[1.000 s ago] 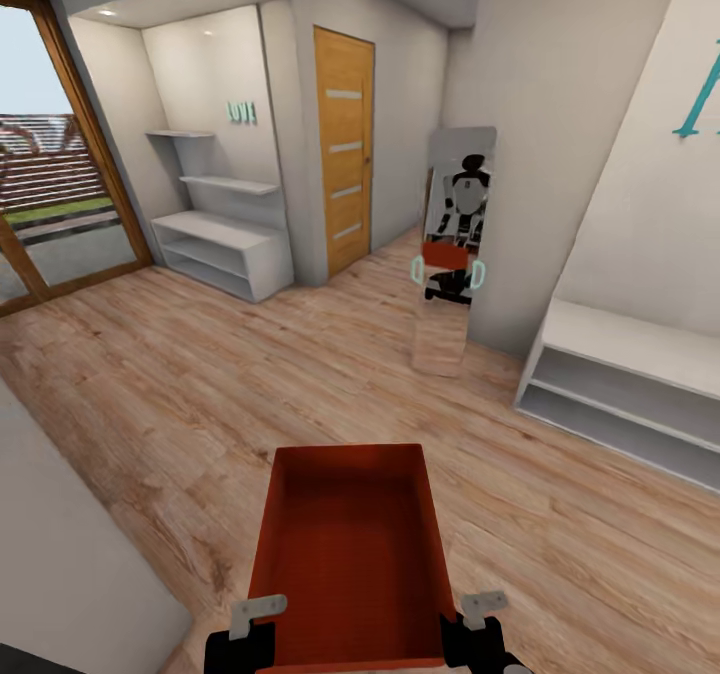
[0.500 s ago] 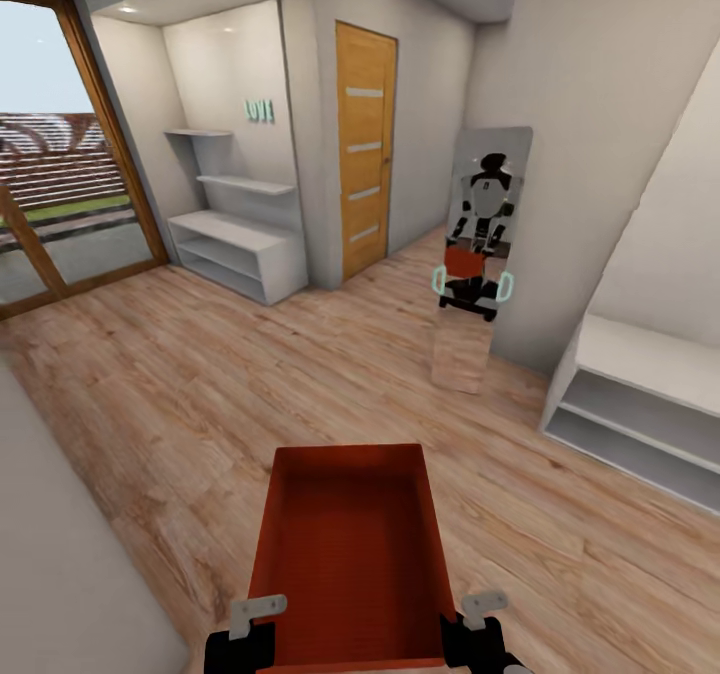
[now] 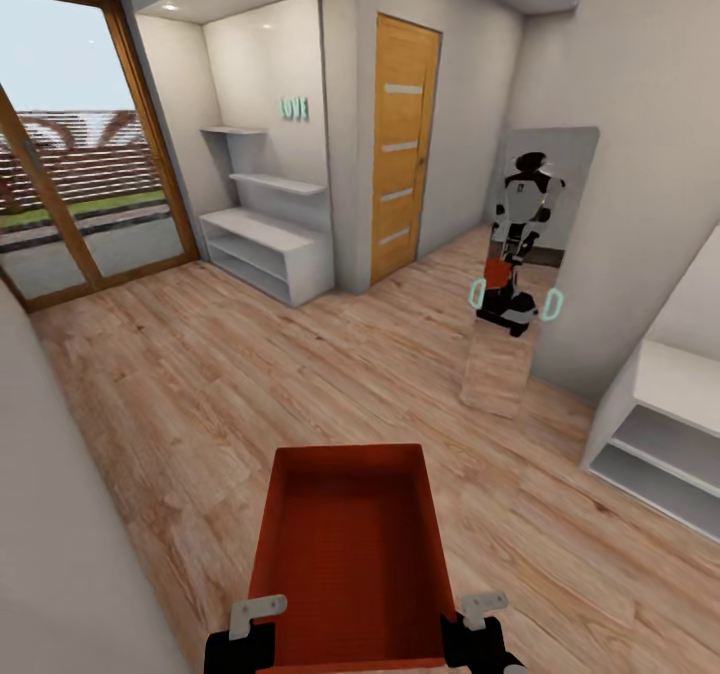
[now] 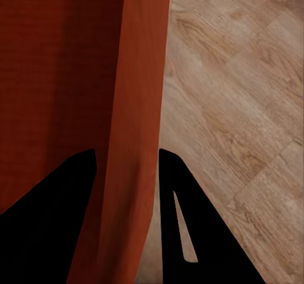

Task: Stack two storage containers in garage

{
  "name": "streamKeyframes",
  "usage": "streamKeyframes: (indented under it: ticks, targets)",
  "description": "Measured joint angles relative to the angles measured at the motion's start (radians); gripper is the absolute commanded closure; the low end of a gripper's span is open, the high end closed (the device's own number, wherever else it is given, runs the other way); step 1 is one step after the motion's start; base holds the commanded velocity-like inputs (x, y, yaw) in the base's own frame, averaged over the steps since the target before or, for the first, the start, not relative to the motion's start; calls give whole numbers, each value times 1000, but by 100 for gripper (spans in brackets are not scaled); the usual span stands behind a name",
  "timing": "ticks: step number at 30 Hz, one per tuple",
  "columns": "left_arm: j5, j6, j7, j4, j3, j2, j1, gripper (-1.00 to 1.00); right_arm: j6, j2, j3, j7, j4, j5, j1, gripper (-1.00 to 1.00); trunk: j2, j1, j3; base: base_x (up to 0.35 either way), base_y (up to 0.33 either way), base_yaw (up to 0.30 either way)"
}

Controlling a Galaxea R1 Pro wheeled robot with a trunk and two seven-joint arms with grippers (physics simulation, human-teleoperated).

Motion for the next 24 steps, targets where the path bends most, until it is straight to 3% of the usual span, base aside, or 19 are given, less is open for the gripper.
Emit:
streamKeyframes:
  ticks: [24]
  targets:
    - [0,0,0,2,0,0,0,100,1,0,1,0,1,0,0,100,0,0,0,326,0,0]
